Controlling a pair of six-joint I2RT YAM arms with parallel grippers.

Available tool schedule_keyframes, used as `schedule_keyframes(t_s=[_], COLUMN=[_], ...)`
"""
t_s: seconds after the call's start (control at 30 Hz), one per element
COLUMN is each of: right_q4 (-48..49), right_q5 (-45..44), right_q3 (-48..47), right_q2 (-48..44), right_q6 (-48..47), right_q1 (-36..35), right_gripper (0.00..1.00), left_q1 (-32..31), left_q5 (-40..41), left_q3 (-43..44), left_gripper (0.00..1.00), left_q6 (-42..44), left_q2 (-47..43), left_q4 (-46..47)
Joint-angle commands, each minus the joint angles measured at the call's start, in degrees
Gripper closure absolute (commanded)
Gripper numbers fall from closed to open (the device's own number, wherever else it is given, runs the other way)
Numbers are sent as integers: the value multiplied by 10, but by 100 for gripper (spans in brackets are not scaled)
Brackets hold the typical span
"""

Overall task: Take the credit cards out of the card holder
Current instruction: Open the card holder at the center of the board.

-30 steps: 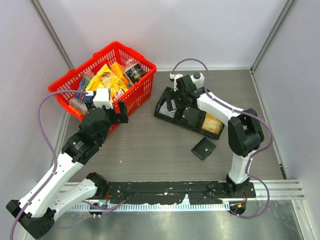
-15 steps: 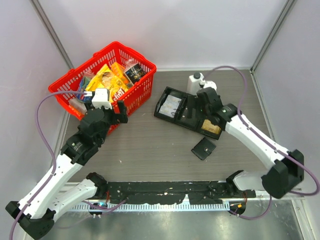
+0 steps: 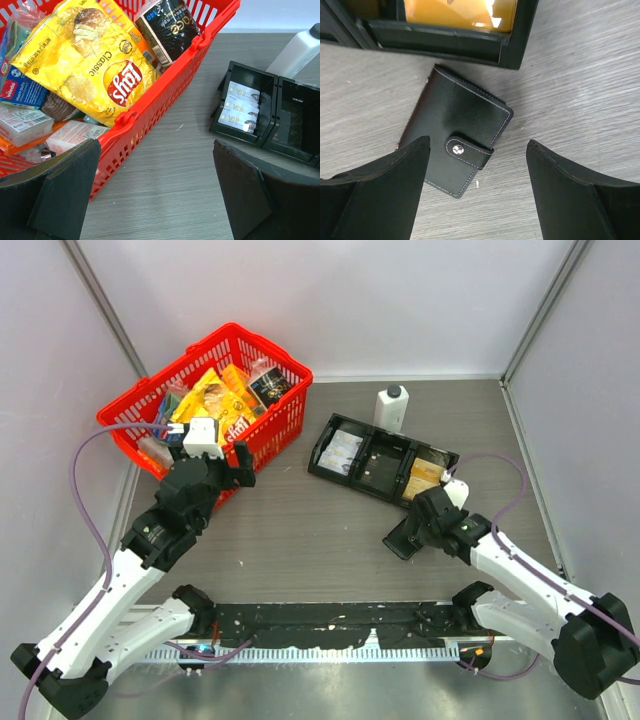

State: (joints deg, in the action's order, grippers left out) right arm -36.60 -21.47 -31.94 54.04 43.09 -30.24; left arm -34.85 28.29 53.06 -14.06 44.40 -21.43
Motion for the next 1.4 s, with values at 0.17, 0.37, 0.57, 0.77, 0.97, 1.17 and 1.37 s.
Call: schedule_keyframes(t_s=[0.17, 0.37, 0.57, 0.77, 0.97, 1.17, 1.37], right_q4=[186, 258, 236, 174, 152, 129, 112], right_q5=[123, 172, 166, 77, 62, 54, 22], right_q3=[51, 9, -110, -187, -193, -238, -251], right_q2=[69, 164, 296, 311, 287, 347, 390], right_q6=[-39, -75, -159, -142, -58, -27, 11], right_q1=[-17, -109, -198, -212, -218, -249, -258], right_gripper=[26, 28, 28, 25, 29, 41, 55], left_q1=[1, 1, 1, 1, 2, 0, -28], left_q5=[-18, -38, -59, -81, -108, -153, -202], left_q3=[-2, -3, -5, 7, 59, 75, 24], left_gripper=[0, 0, 0, 0, 0, 0, 0], left_q6=[9, 13, 12, 4, -75, -189, -257], left_q2=[1, 1, 6, 22, 56, 92, 124], left_q4=[31, 33, 36, 25, -47, -135, -136])
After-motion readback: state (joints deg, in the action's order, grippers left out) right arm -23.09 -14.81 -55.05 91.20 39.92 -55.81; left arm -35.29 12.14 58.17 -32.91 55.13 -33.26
